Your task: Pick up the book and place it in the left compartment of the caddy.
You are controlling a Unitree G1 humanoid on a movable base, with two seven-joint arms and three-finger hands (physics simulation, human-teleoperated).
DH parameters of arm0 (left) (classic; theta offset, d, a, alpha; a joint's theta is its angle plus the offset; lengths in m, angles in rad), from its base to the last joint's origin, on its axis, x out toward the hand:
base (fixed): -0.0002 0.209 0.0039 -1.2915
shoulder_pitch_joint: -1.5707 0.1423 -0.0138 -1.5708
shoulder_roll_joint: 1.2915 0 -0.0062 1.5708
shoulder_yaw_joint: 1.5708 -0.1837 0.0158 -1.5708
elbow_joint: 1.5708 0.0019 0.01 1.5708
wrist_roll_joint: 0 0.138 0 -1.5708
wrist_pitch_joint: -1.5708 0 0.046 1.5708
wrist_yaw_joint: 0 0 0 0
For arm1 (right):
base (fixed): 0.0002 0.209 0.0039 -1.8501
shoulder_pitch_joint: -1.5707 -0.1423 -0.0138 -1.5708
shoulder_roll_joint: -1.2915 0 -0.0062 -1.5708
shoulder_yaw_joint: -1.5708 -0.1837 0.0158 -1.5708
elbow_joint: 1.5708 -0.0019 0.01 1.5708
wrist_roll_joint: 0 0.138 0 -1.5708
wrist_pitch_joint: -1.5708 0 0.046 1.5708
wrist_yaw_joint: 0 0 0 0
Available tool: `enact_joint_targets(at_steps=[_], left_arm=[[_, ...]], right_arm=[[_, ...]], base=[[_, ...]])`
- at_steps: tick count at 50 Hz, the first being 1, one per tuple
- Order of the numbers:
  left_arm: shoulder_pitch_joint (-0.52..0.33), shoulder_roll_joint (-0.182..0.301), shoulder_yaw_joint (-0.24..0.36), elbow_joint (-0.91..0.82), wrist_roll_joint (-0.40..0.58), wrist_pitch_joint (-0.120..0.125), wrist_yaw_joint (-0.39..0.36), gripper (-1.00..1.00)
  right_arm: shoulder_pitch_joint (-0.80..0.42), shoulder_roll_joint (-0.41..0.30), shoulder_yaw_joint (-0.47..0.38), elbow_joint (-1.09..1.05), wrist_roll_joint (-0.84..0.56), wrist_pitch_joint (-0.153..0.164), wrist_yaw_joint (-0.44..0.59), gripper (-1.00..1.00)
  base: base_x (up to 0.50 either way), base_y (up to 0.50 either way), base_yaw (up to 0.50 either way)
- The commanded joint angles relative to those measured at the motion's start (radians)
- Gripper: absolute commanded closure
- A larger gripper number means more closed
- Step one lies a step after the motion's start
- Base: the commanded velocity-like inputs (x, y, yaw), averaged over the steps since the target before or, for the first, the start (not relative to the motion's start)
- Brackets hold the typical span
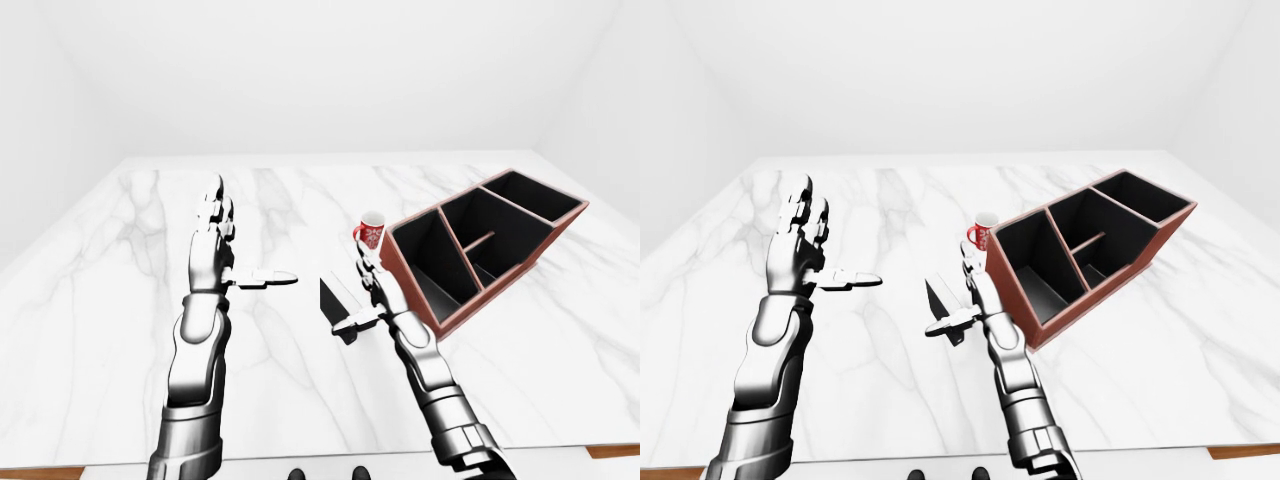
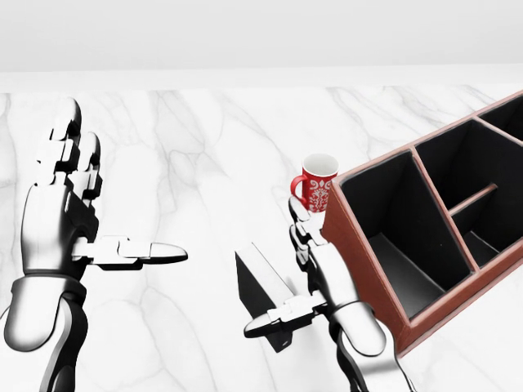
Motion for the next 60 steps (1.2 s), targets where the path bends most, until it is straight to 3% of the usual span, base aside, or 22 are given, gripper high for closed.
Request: enact_joint_targets(at_steps=[1, 15, 35, 36, 37, 38, 40, 55, 60], left_arm=[[0.006, -0.001, -0.001, -0.004, -0.002, 0.0, 0.0, -1.0], [0.009, -0.003, -0.004, -0.004, 0.001, 0.0, 0.0, -1.0], [0.009, -0.003, -0.002, 0.007, -0.001, 0.0, 0.001, -1.0], [0.01, -0.003, -0.002, 0.007, -0.001, 0.0, 0.002, -1.0], [0.009, -0.003, -0.002, 0.007, -0.001, 0.0, 0.002, -1.0], [0.009, -0.003, -0.001, 0.007, -0.001, 0.0, 0.002, -1.0], [0.008, -0.003, -0.001, 0.008, -0.002, 0.0, 0.002, -1.0], [0.0, 0.001, 0.003, 0.008, -0.006, 0.0, 0.003, -1.0], [0.004, 0.0, 0.001, 0.005, -0.005, 0.0, 0.003, -1.0]], right_arm=[[-0.054, 0.0, -0.011, 0.149, -0.012, -0.05, -0.011, -1.0], [-0.12, -0.009, -0.032, 0.394, -0.016, -0.05, -0.035, -1.0], [-0.14, -0.014, -0.037, 0.514, -0.036, -0.05, -0.061, -1.0], [-0.139, -0.014, -0.037, 0.511, -0.036, -0.05, -0.06, -0.78], [-0.138, -0.013, -0.037, 0.509, -0.035, -0.05, -0.06, -0.09], [-0.138, -0.013, -0.037, 0.507, -0.035, -0.05, -0.061, 0.74], [-0.137, -0.013, -0.037, 0.506, -0.035, -0.05, -0.061, 1.0], [-0.135, -0.016, -0.038, 0.494, -0.035, -0.05, -0.059, 1.0], [-0.104, -0.009, -0.028, 0.352, -0.028, -0.05, -0.043, 1.0]], base=[[0.0, 0.0, 0.0], [0.0, 0.0, 0.0], [0.0, 0.0, 0.0], [0.0, 0.0, 0.0], [0.0, 0.0, 0.0], [0.0, 0.0, 0.0], [0.0, 0.0, 0.0], [0.0, 0.0, 0.0], [0.0, 0.0, 0.0]])
